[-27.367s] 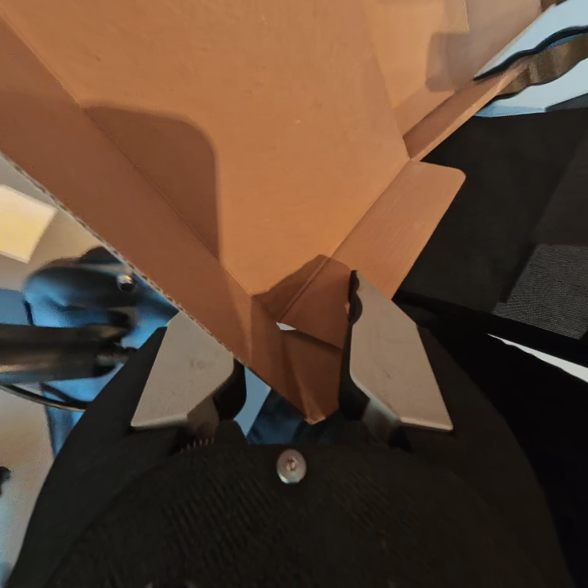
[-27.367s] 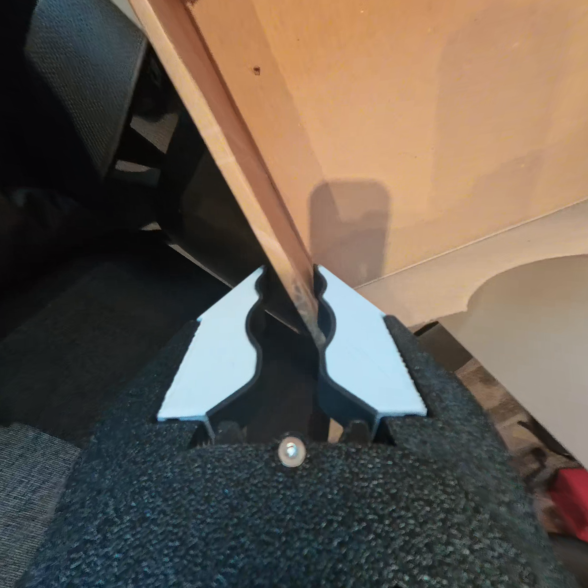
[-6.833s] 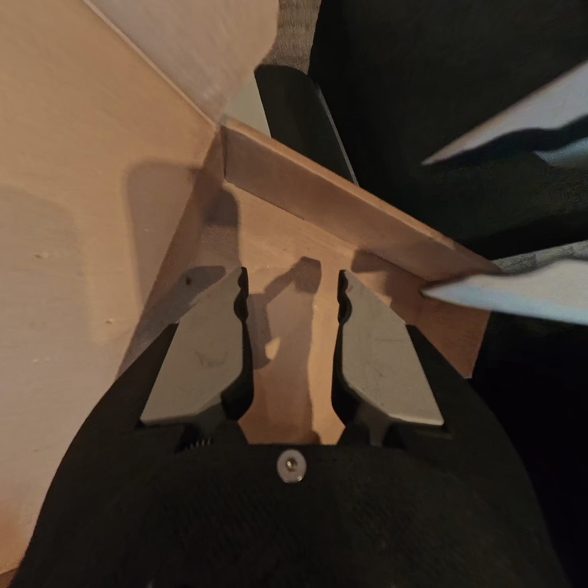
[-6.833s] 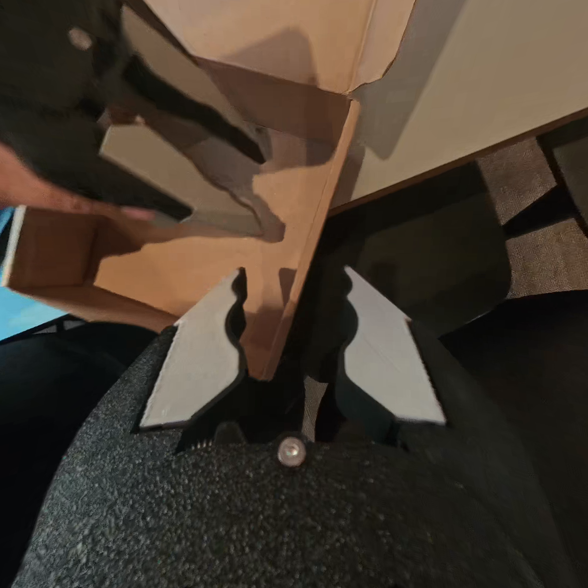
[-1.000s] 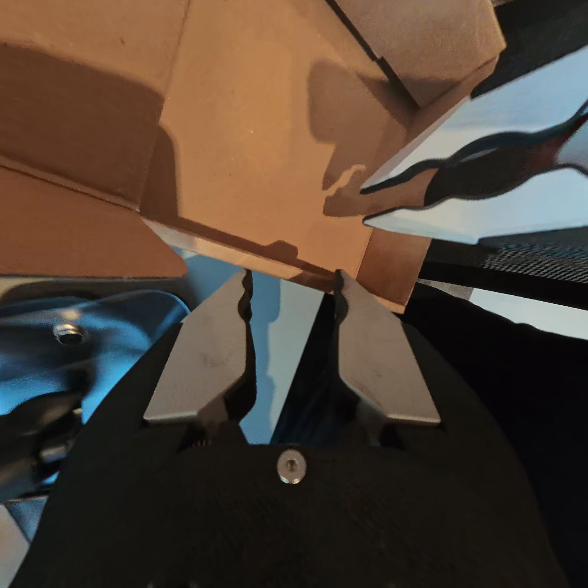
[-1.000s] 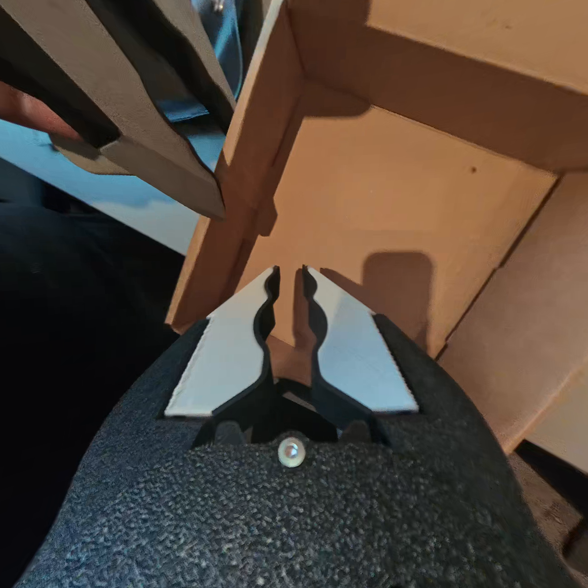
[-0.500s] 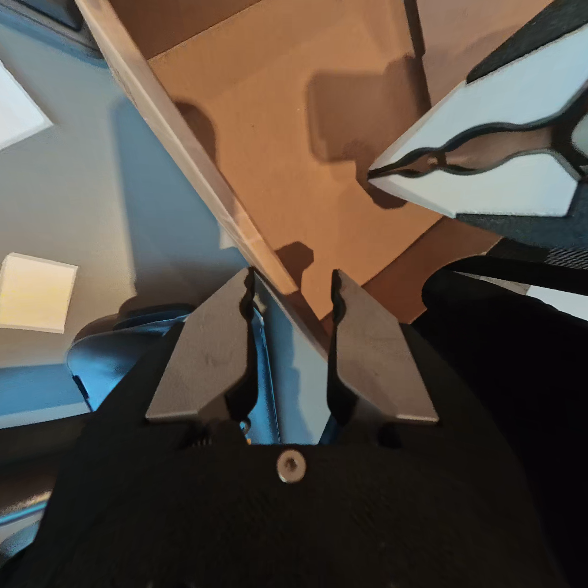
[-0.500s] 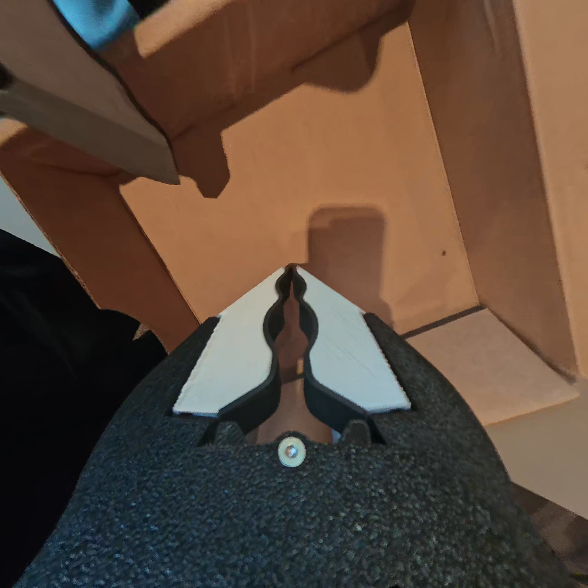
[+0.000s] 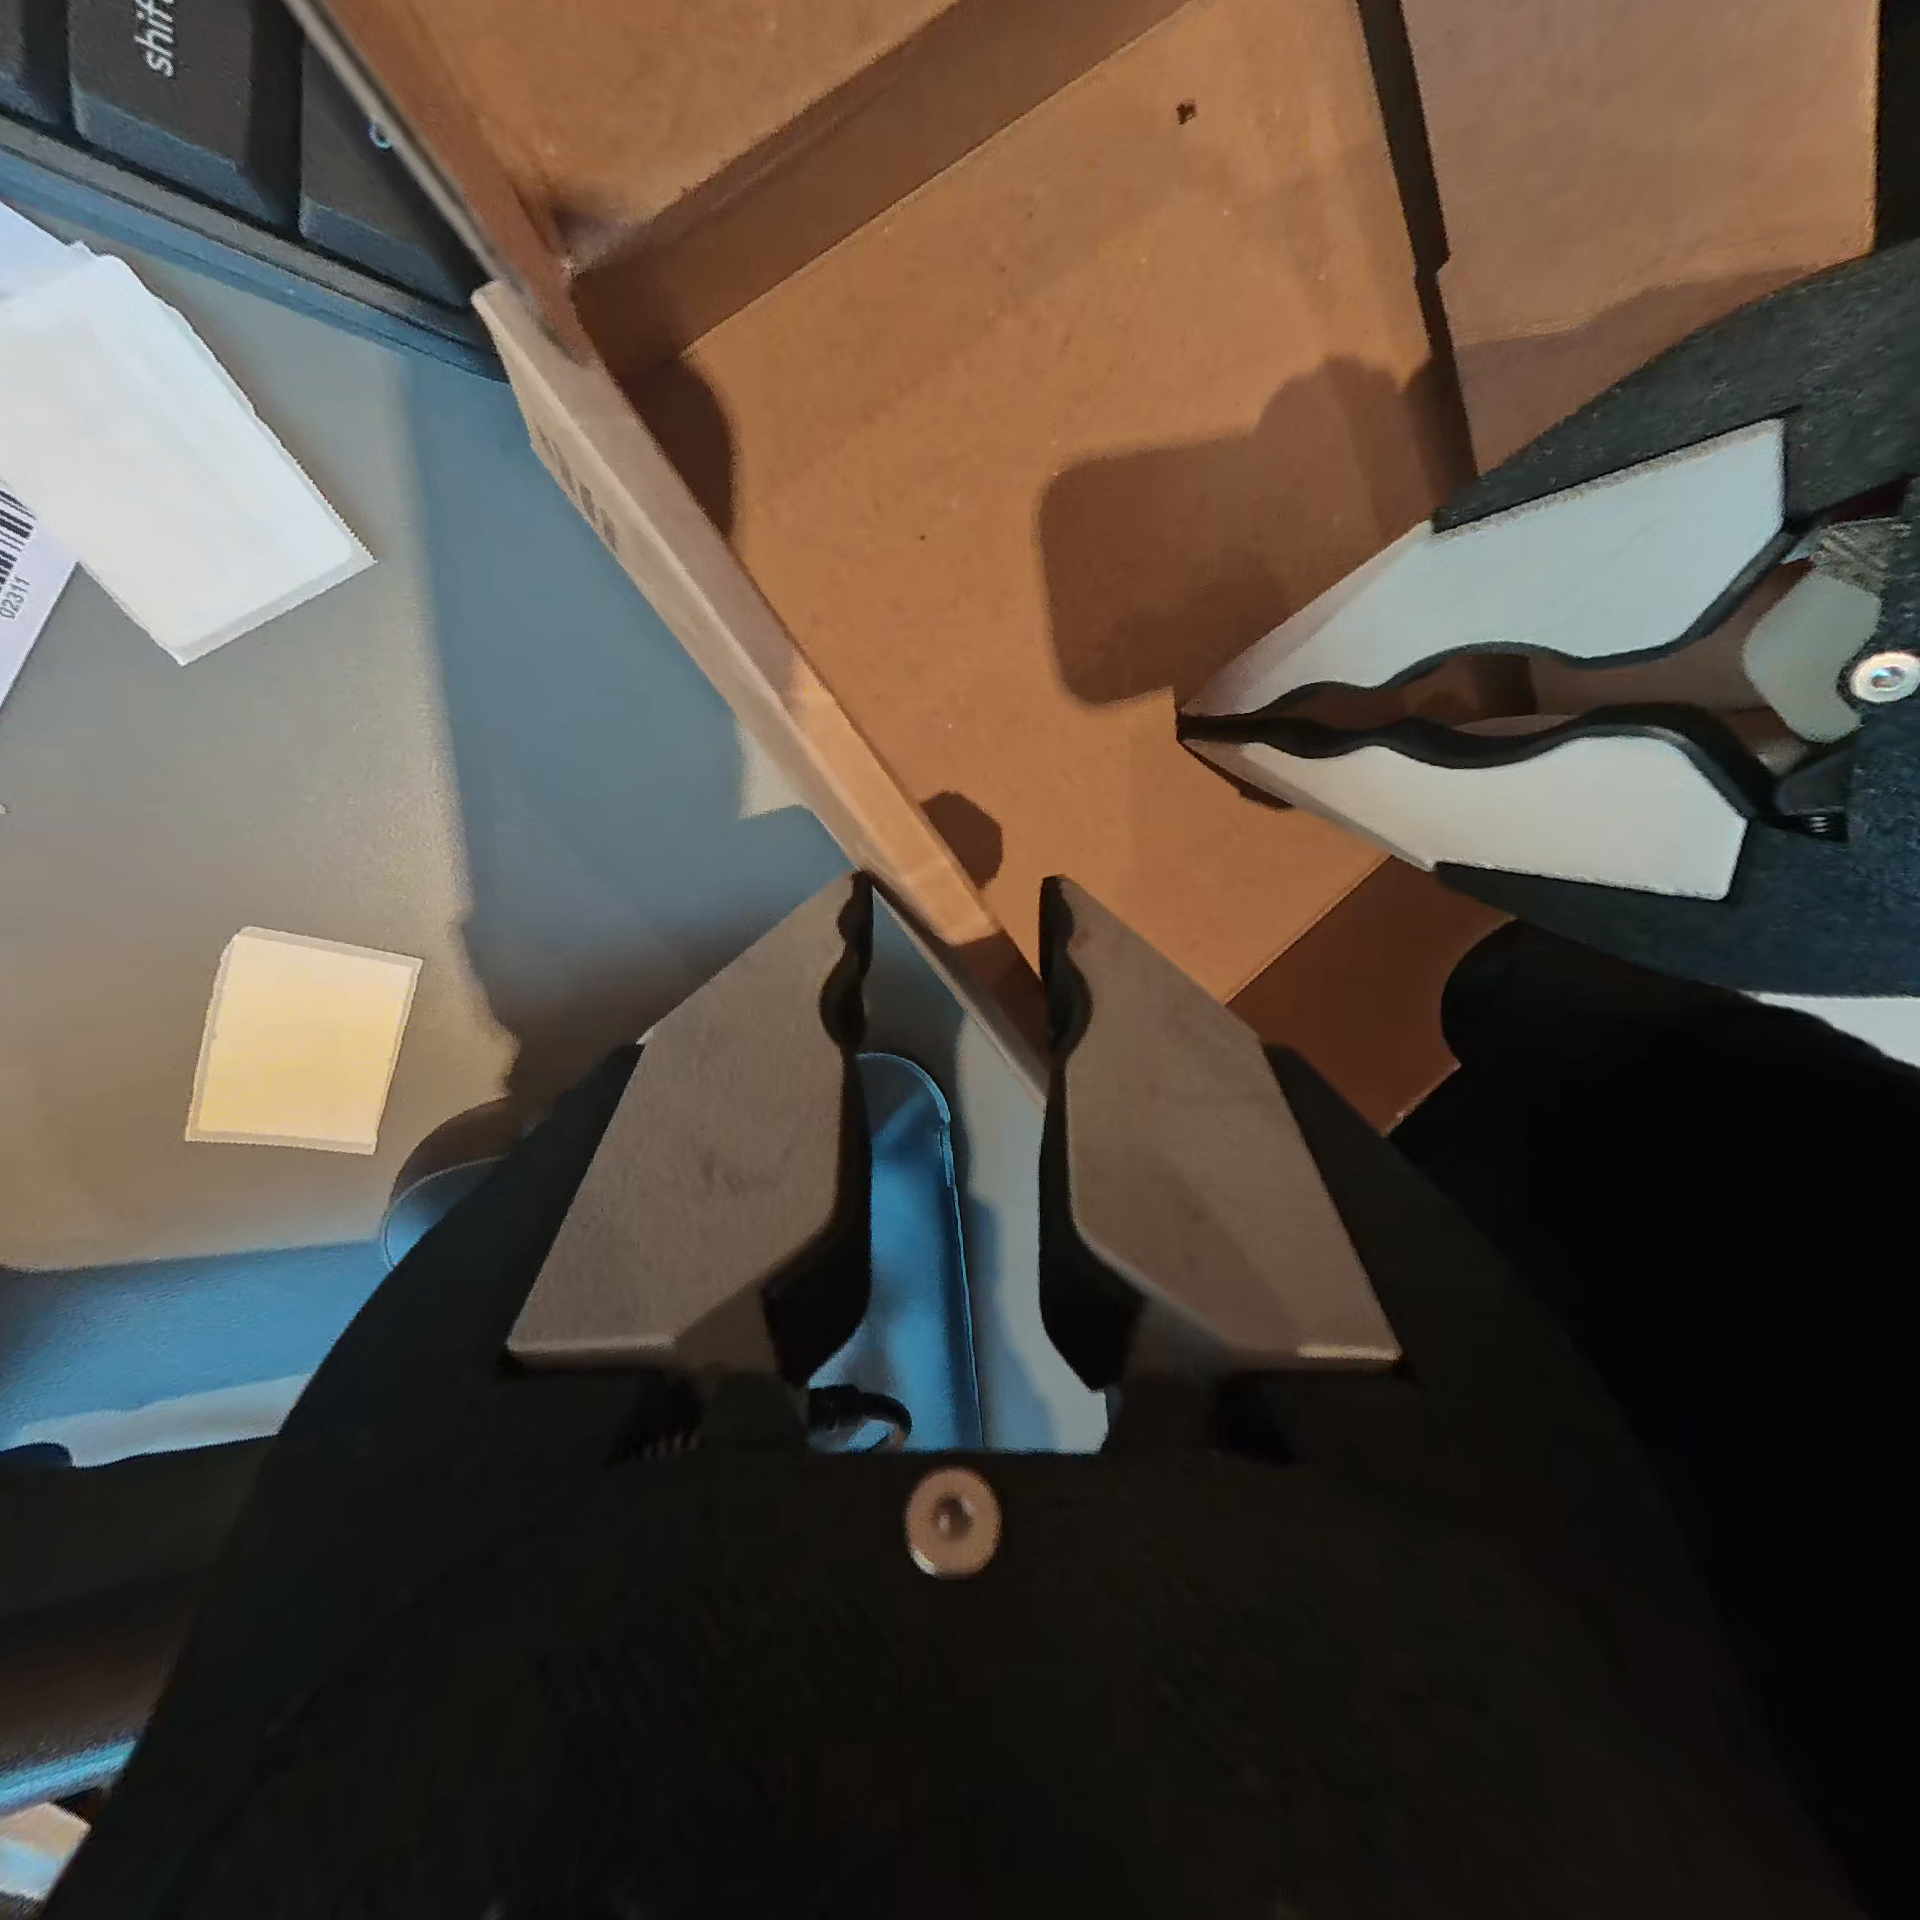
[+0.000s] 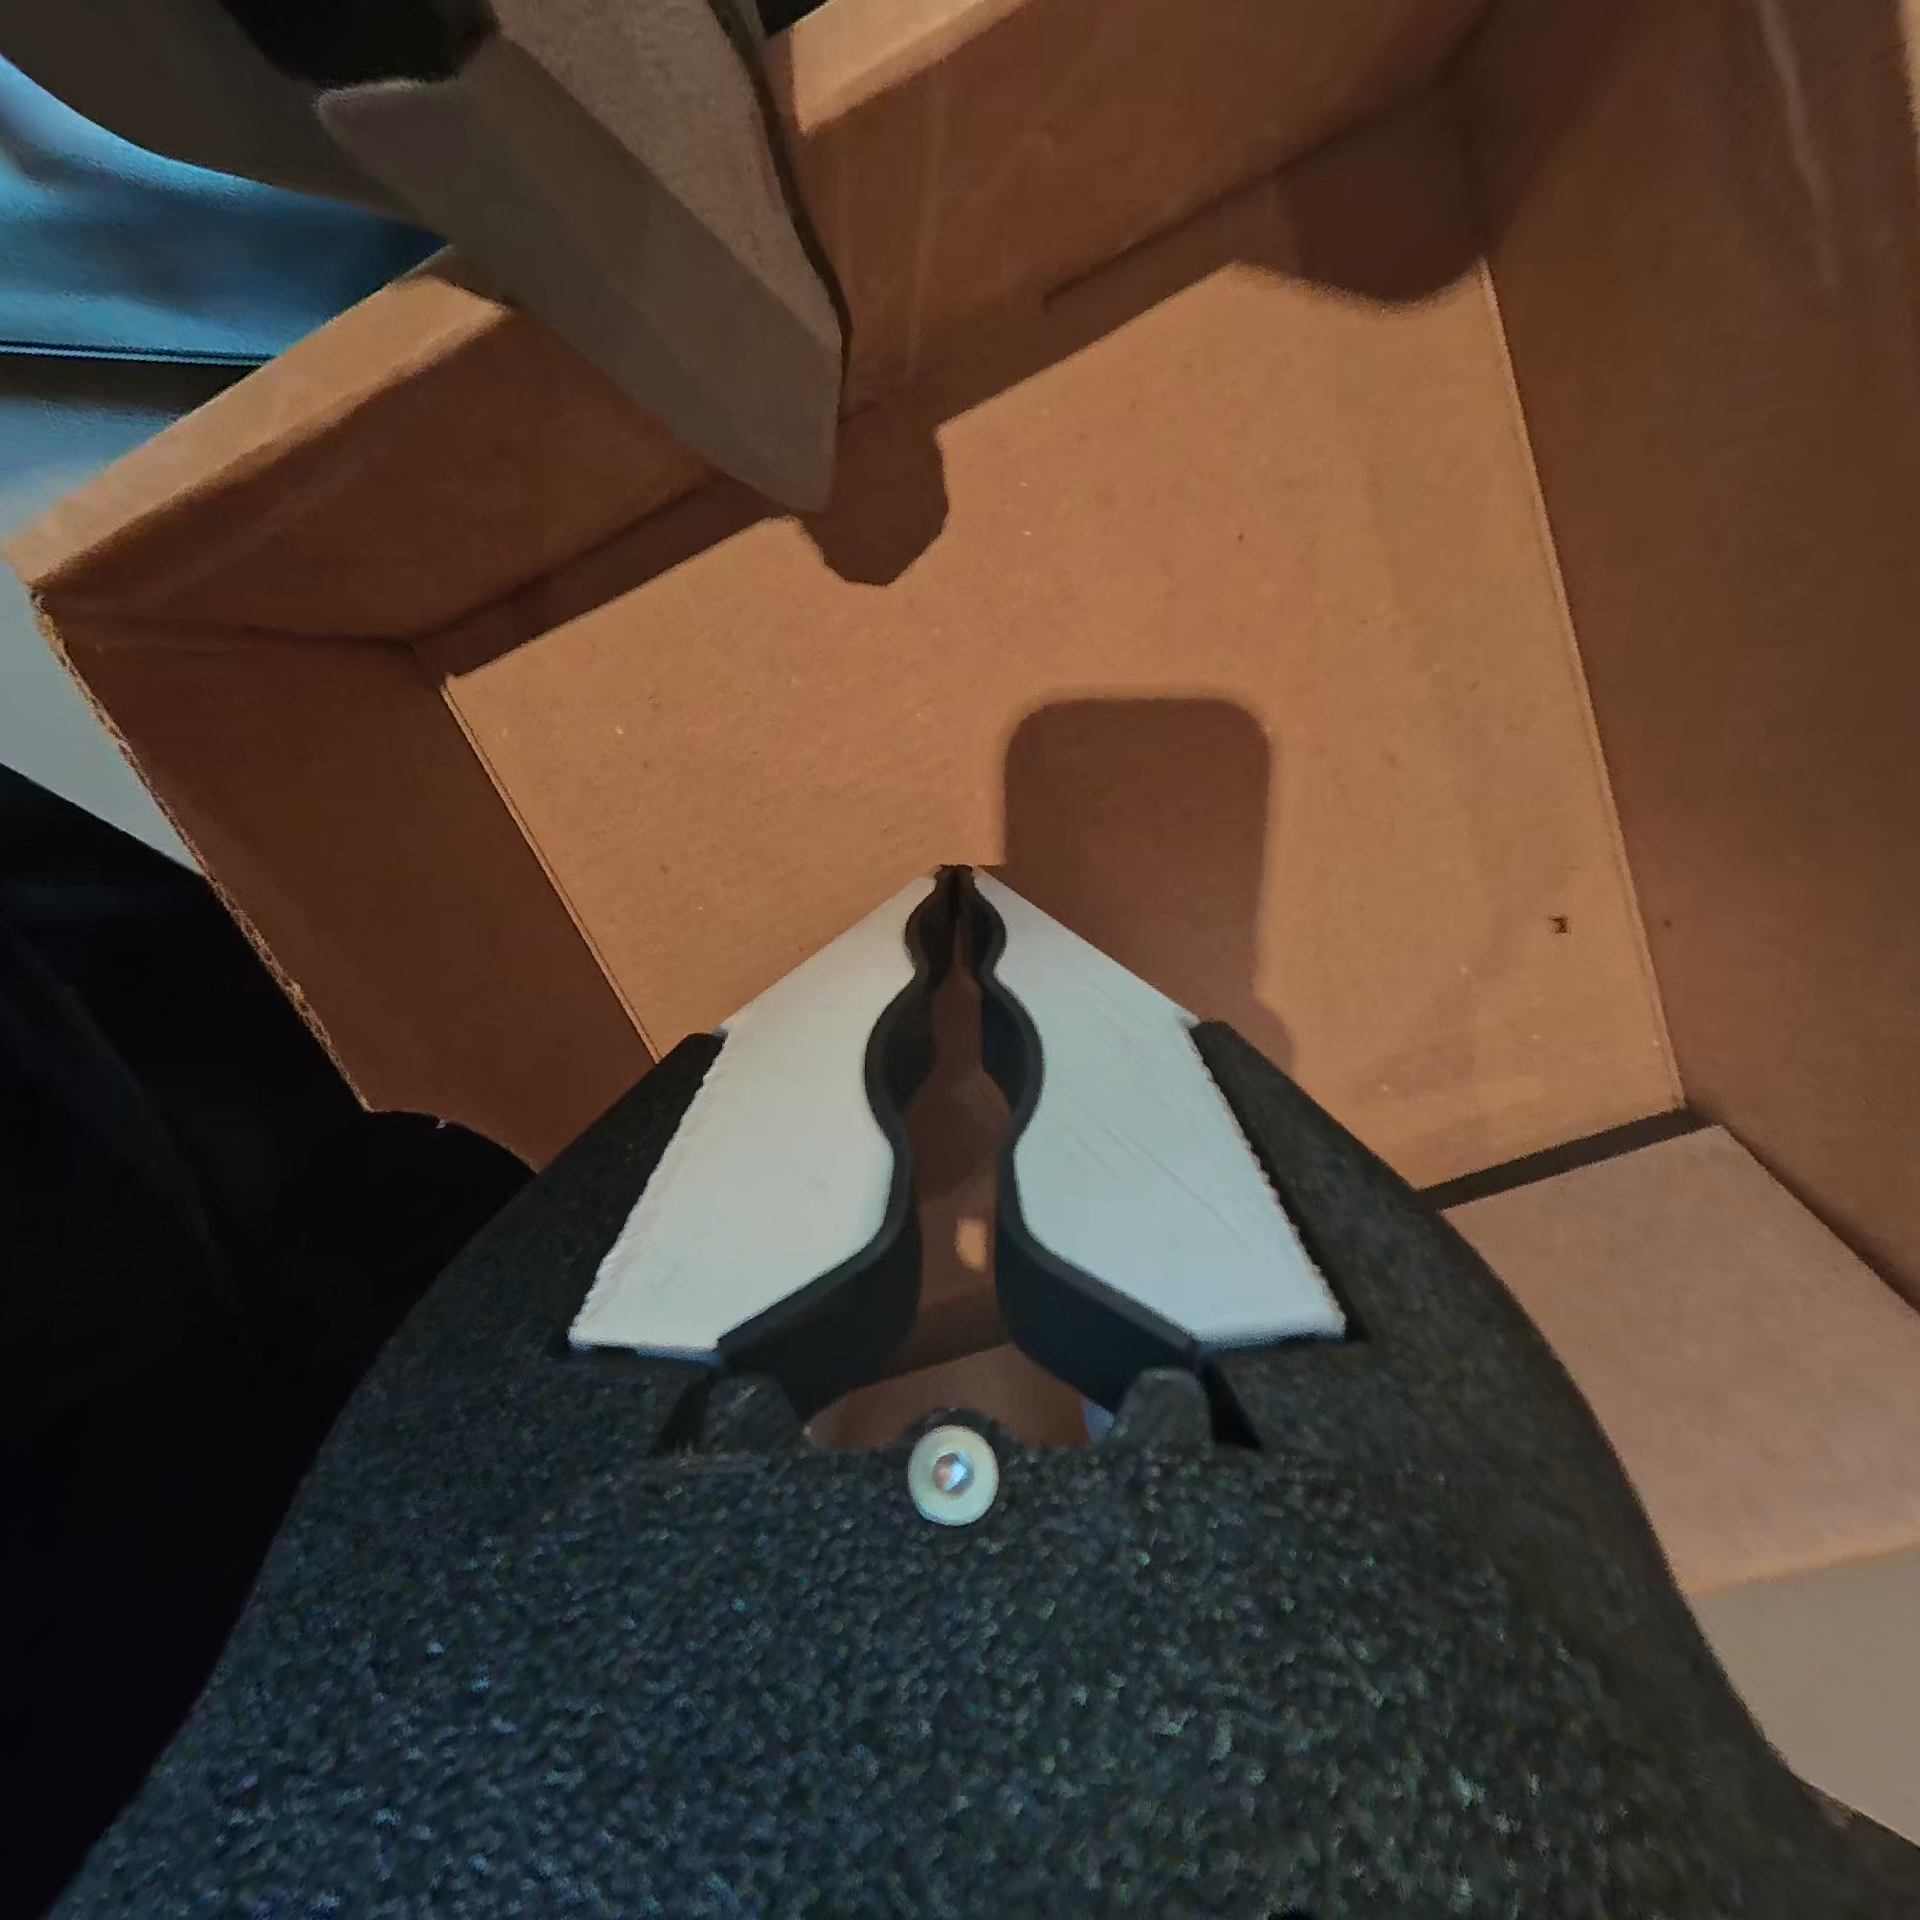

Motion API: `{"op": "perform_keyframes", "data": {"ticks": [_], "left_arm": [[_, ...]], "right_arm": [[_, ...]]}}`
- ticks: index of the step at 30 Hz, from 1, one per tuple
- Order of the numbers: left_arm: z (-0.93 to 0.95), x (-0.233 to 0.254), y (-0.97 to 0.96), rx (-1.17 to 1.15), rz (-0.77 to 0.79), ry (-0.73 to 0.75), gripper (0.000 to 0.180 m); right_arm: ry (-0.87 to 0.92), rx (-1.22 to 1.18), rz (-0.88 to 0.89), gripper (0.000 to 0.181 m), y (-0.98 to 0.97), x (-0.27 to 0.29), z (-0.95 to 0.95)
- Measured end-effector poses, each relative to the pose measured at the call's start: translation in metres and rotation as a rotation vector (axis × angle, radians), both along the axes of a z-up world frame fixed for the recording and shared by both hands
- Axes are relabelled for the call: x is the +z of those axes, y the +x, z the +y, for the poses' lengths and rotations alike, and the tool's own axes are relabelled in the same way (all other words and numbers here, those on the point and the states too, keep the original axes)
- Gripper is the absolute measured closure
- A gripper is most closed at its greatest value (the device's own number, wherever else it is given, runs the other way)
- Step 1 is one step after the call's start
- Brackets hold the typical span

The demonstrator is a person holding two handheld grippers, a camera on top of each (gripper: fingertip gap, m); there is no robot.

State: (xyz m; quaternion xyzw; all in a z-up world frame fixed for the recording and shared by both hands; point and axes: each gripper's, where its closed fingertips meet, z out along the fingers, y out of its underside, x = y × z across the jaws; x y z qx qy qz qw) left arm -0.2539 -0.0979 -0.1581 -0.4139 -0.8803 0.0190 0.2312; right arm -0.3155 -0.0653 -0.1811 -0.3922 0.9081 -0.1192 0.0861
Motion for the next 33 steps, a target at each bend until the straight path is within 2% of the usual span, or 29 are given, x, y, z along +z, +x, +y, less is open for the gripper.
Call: {"op": "perform_keyframes", "data": {"ticks": [4,9,21,28,33], "left_arm": [[0.001,0.001,-0.009,-0.020,0.020,0.020,0.150],[-0.005,0.001,-0.030,-0.084,-0.022,-0.023,0.154],[-0.011,0.001,-0.040,-0.181,-0.104,-0.088,0.161],[-0.017,0.004,-0.047,-0.176,0.001,0.030,0.163],[-0.018,0.005,-0.055,-0.179,0.017,0.026,0.160]], "right_arm": [[-0.027,-0.062,0.054,0.181,-0.010,0.000,0.002],[-0.073,-0.056,0.120,0.181,-0.025,0.003,0.000],[-0.011,-0.076,0.045,0.181,-0.026,0.001,0.000],[0.046,-0.167,0.016,0.181,-0.025,0.000,-0.003],[0.010,-0.275,-0.069,0.181,-0.024,0.003,-0.013]]}}
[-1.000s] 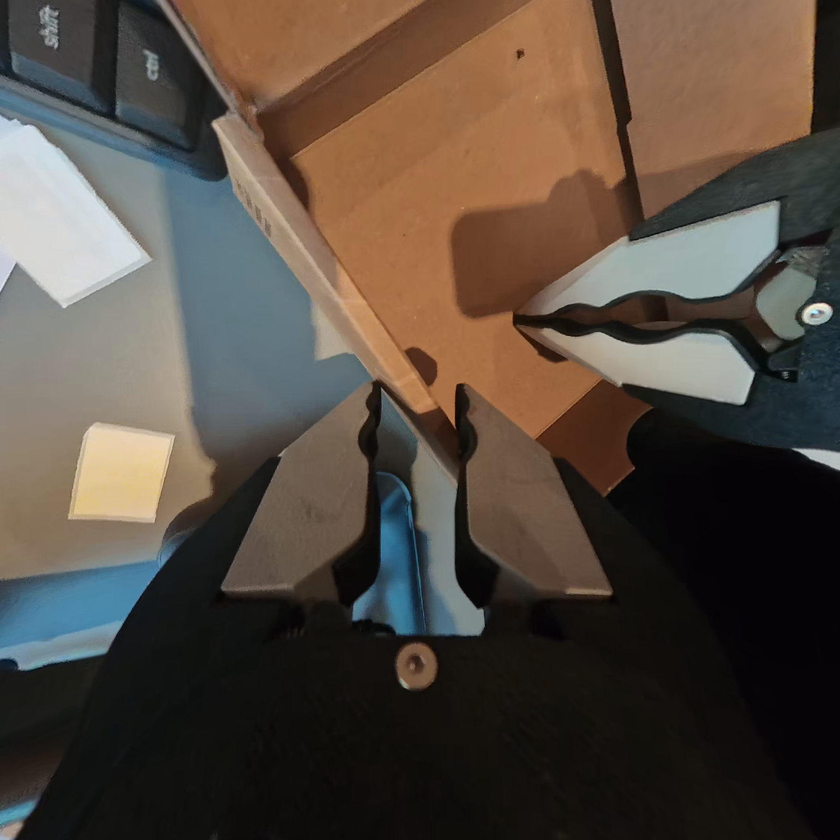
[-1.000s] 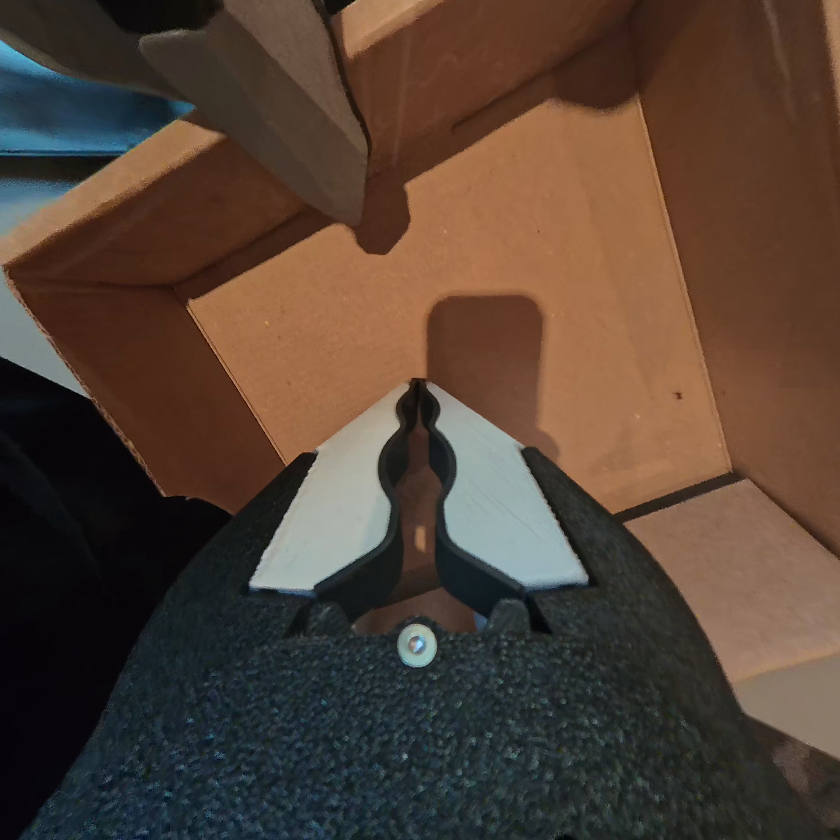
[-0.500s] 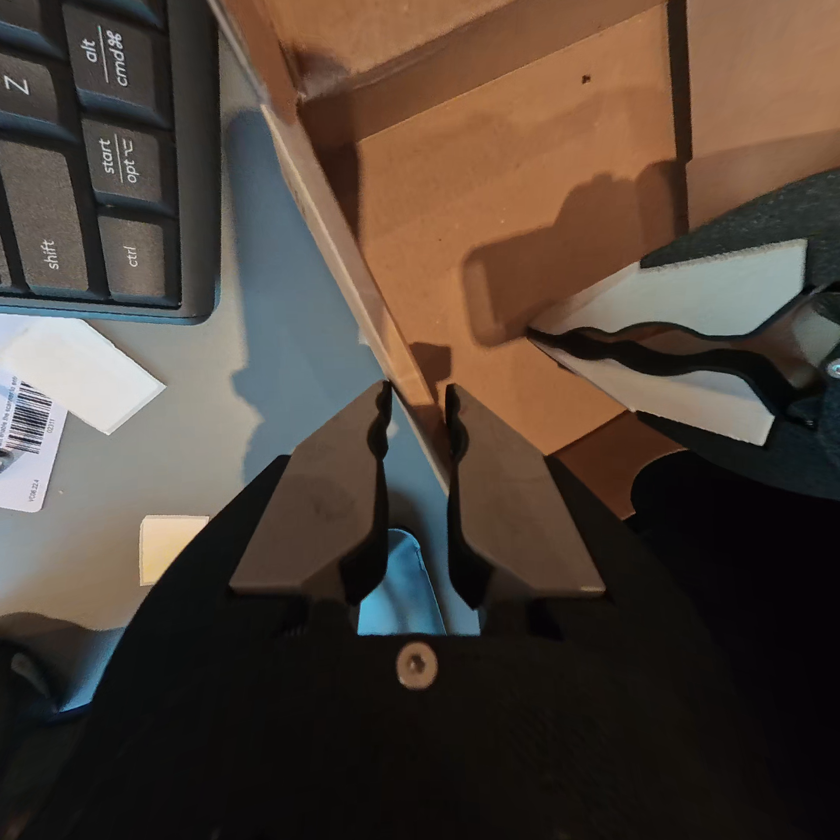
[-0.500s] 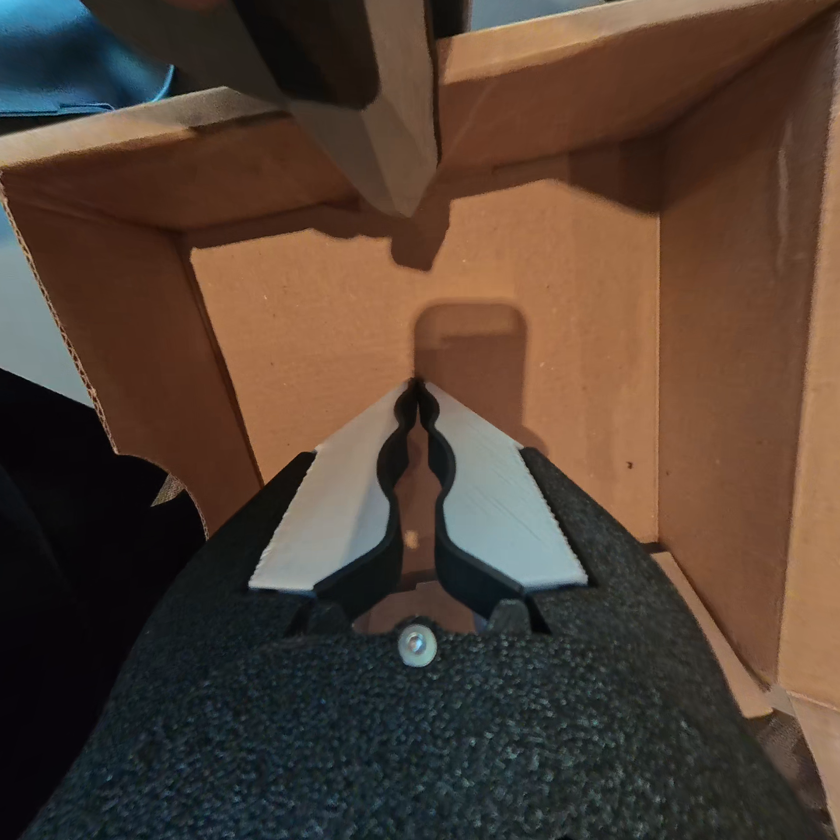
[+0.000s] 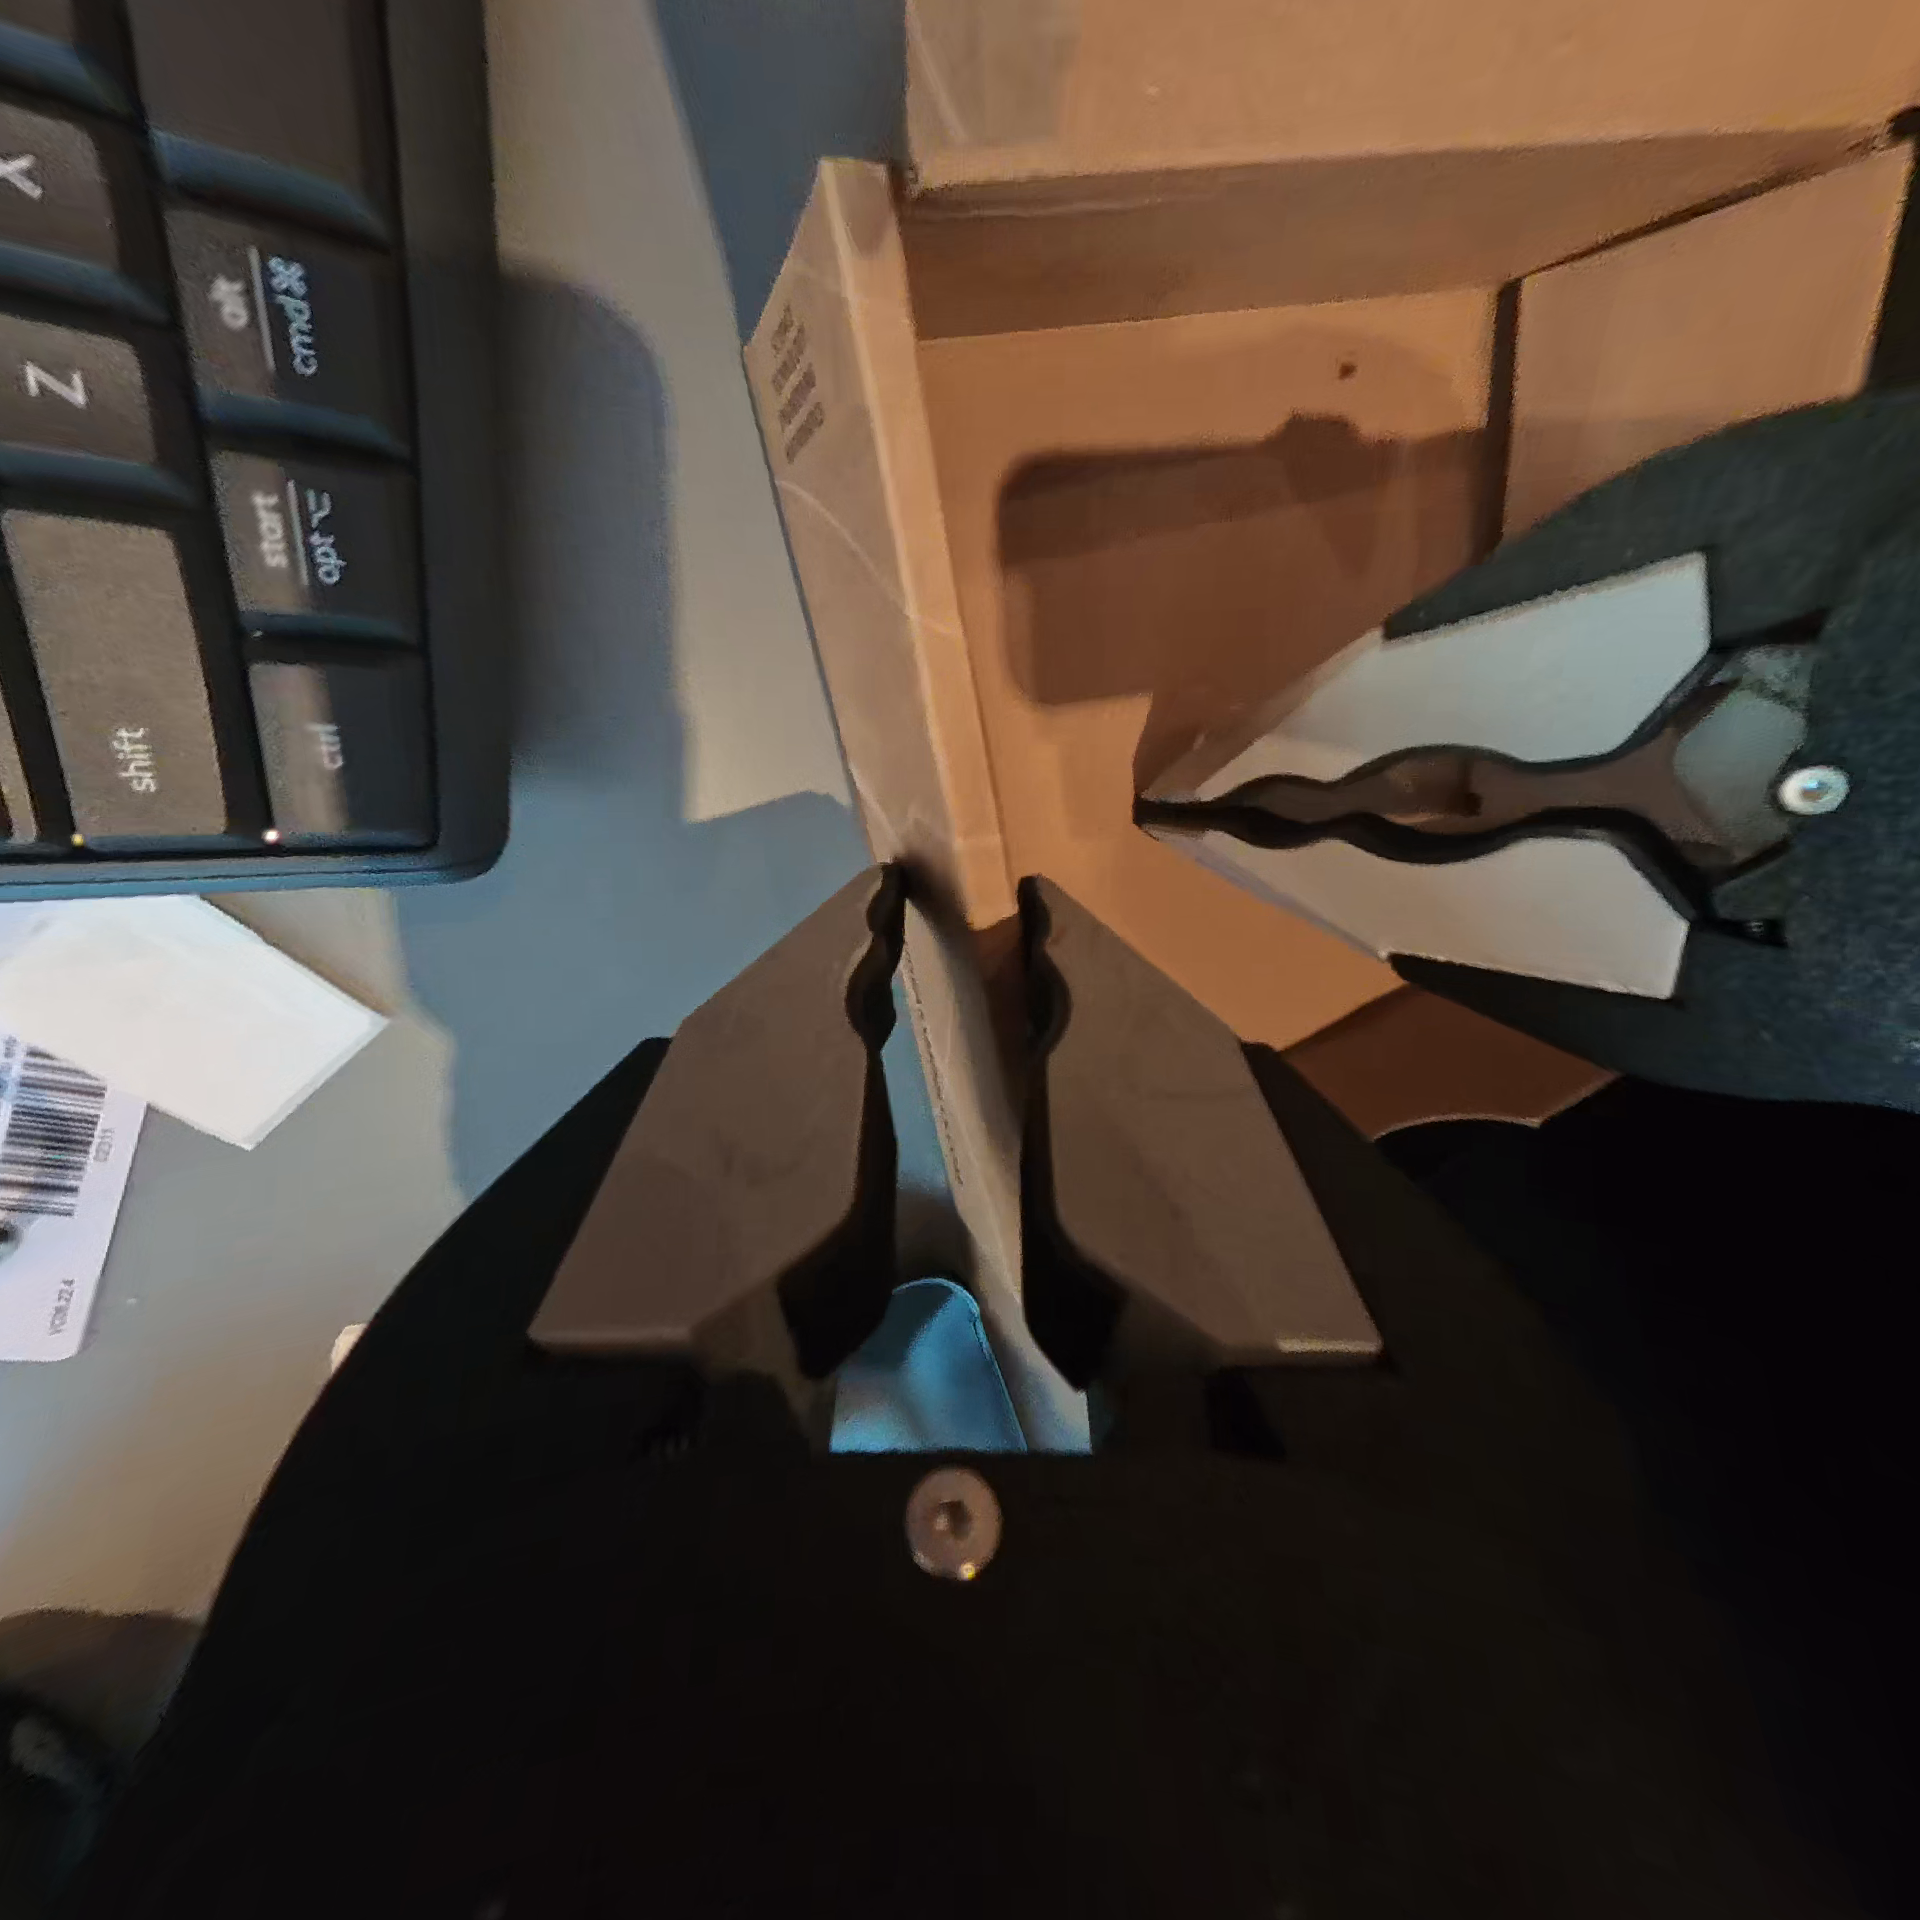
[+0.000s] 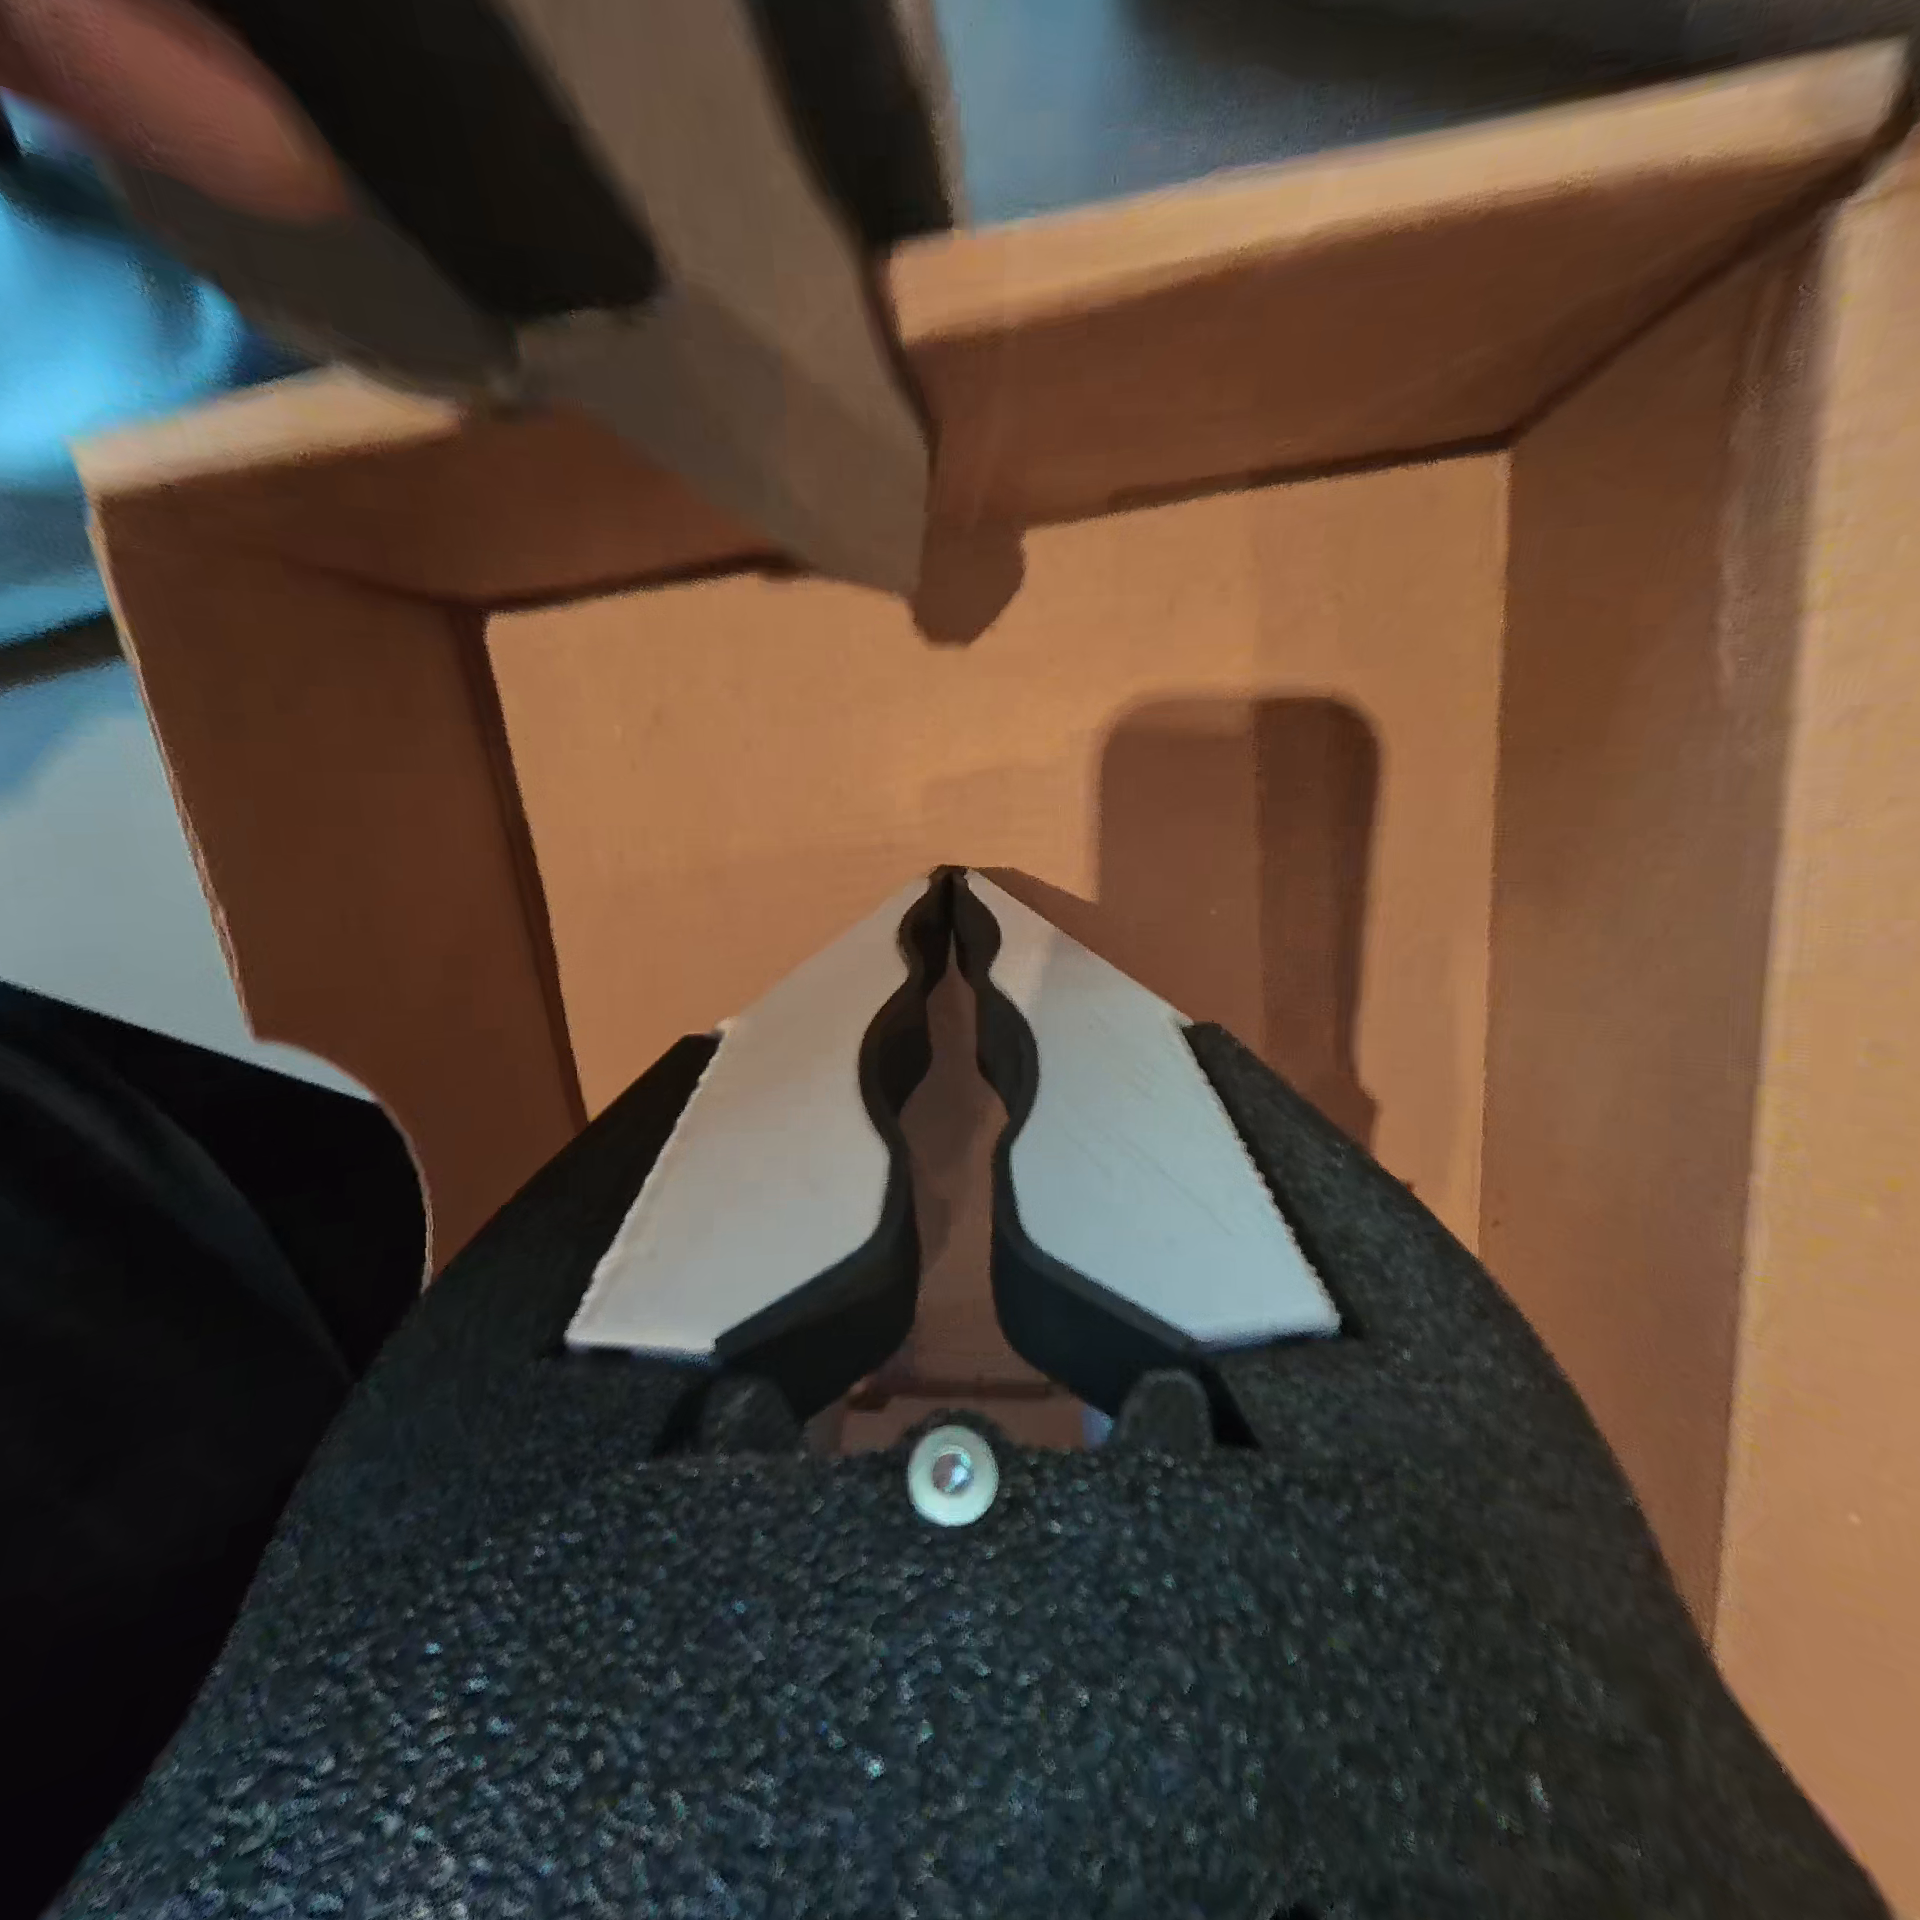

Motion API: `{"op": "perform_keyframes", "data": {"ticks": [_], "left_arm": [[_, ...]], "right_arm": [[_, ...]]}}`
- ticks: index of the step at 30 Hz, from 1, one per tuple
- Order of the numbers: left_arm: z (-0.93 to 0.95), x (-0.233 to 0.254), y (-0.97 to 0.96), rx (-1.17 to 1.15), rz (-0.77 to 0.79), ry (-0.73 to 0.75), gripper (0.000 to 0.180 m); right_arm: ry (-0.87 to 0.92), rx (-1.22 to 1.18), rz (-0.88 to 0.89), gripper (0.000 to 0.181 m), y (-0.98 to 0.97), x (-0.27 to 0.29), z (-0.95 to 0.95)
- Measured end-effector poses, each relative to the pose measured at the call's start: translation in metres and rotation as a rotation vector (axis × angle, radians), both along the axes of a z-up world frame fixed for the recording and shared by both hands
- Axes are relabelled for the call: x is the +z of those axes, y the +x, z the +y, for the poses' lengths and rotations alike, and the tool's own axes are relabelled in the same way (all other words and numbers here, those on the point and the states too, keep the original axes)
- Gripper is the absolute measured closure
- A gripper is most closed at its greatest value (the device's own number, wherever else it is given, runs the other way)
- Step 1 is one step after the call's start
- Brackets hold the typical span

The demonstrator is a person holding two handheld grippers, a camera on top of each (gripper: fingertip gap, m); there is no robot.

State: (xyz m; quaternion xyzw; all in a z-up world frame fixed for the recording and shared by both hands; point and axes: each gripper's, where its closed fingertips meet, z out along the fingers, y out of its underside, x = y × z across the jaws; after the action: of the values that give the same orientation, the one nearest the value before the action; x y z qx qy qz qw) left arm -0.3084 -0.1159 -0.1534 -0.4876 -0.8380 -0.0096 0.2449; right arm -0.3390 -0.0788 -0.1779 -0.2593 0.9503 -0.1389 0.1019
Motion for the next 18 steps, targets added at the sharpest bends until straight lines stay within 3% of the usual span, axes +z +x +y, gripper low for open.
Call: {"op": "perform_keyframes", "data": {"ticks": [7,9,10,15,18], "left_arm": [[0.013,0.000,-0.011,-0.030,0.027,0.022,0.158],[0.020,-0.002,-0.013,-0.041,0.026,0.096,0.142],[0.020,-0.008,-0.014,-0.037,0.007,0.109,0.143],[0.008,-0.011,-0.013,-0.155,-0.042,-0.117,0.169],[0.004,-0.011,-0.012,-0.150,-0.061,-0.164,0.168]], "right_arm": [[-0.035,-0.025,-0.056,0.181,0.013,-0.001,-0.004],[0.002,-0.074,-0.105,0.181,0.013,-0.001,-0.004],[0.026,-0.086,-0.120,0.181,0.013,-0.001,-0.003],[0.065,-0.090,-0.053,0.181,0.003,0.006,0.001],[0.093,-0.085,0.002,0.181,-0.008,0.001,0.011]]}}
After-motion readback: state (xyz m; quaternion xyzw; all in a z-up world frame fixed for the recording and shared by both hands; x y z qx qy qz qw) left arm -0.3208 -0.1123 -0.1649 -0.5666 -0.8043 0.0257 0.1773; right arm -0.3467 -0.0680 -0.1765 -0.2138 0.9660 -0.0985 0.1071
